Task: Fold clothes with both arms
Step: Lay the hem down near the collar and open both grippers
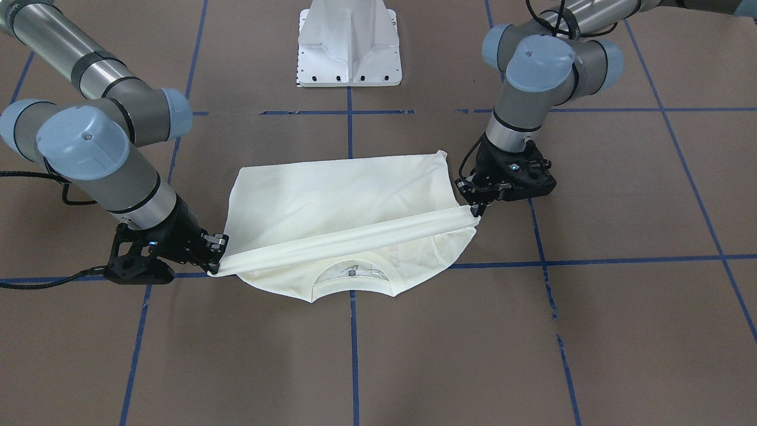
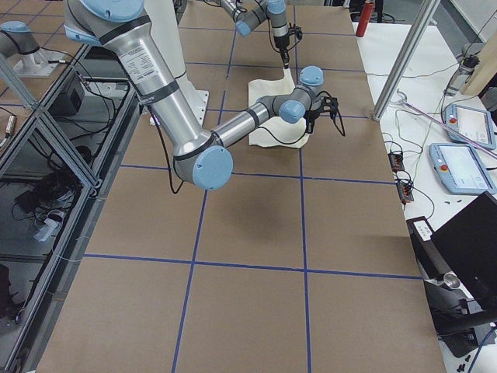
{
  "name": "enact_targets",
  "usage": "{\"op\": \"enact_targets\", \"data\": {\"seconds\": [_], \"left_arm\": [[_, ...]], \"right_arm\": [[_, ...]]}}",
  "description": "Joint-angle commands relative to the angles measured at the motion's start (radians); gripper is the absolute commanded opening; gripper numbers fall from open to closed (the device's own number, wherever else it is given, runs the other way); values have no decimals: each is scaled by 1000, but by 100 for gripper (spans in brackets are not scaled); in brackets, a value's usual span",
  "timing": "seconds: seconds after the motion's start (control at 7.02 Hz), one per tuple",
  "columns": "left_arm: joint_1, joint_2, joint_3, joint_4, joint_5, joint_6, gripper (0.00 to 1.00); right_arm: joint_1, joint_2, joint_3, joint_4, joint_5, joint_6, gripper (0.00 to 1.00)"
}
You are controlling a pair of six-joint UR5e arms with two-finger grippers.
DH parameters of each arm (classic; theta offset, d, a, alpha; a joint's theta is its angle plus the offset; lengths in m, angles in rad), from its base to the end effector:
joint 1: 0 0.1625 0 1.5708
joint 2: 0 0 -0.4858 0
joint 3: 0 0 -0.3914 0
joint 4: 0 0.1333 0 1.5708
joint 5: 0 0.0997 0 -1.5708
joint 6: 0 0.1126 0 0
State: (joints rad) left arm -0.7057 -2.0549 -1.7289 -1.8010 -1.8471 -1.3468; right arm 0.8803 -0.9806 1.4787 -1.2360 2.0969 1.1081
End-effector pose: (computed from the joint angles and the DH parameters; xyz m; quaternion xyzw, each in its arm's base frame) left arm 0.4561 -0.5234 0.3513 0.0760 0.4300 -0.1576 0.8857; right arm -0.4206 -0.6296 0.3709 0.0568 -0.4537 0.0801 0.8857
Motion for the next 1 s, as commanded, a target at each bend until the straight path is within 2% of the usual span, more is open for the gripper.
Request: {"op": "enact_targets", "data": {"seconds": [0.0,0.29,0.43,0.57,0.86], "left_arm": [[2,-77,80,-6,0,-32,0],[0,-76,84,-6,6,-31,0],[0,-76,91,-6,23,-28,56],[-1,-76,100,-6,26,-22,100],[-24,-76,86,-3,23,-17,100]], "right_arm": [[-32,28,-15,3,-26,6,0],[-38,30,-17,4,-26,-2,1],[-38,29,-29,4,-28,-2,99],[-38,25,-29,4,-26,-4,100],[-46,11,7,6,-18,-2,100]]}}
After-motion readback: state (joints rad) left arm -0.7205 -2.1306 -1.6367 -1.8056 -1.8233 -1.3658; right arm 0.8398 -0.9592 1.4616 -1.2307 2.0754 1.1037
